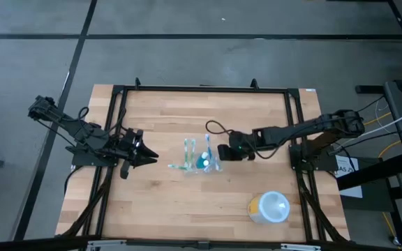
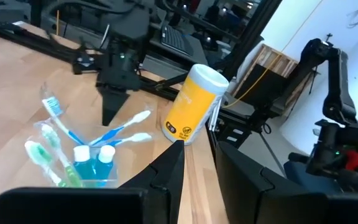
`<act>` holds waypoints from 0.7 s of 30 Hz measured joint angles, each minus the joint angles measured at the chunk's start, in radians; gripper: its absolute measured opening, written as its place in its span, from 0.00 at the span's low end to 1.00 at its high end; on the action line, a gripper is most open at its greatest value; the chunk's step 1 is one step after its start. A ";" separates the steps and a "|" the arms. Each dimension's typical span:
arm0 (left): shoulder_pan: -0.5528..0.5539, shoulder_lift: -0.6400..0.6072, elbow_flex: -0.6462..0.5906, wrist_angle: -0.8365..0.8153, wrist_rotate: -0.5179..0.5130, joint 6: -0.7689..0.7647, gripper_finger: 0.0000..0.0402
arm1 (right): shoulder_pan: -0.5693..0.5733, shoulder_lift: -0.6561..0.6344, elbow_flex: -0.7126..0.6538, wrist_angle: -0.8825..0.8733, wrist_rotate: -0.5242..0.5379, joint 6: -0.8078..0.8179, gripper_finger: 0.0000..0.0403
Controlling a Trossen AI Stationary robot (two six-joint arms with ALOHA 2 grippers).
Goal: Pick & Place toothbrushing station
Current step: Adjust the transparent organizer
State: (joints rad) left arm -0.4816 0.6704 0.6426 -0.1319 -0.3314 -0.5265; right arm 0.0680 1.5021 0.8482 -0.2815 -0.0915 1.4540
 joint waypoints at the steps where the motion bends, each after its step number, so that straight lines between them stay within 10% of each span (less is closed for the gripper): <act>1: -0.004 0.000 0.000 -0.004 -0.006 0.000 0.22 | 0.013 0.000 0.000 0.001 0.022 0.010 0.00; 9: -0.047 0.000 0.000 -0.097 -0.023 -0.097 0.22 | -0.006 0.000 0.000 -0.002 0.186 0.022 0.00; 21: -0.149 0.024 0.000 -0.140 -0.128 -0.205 0.22 | -0.177 0.007 0.000 0.028 0.057 -0.174 0.00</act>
State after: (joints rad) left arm -0.6304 0.6949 0.6426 -0.2722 -0.4593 -0.7313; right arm -0.1090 1.5093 0.8482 -0.2540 -0.0345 1.2797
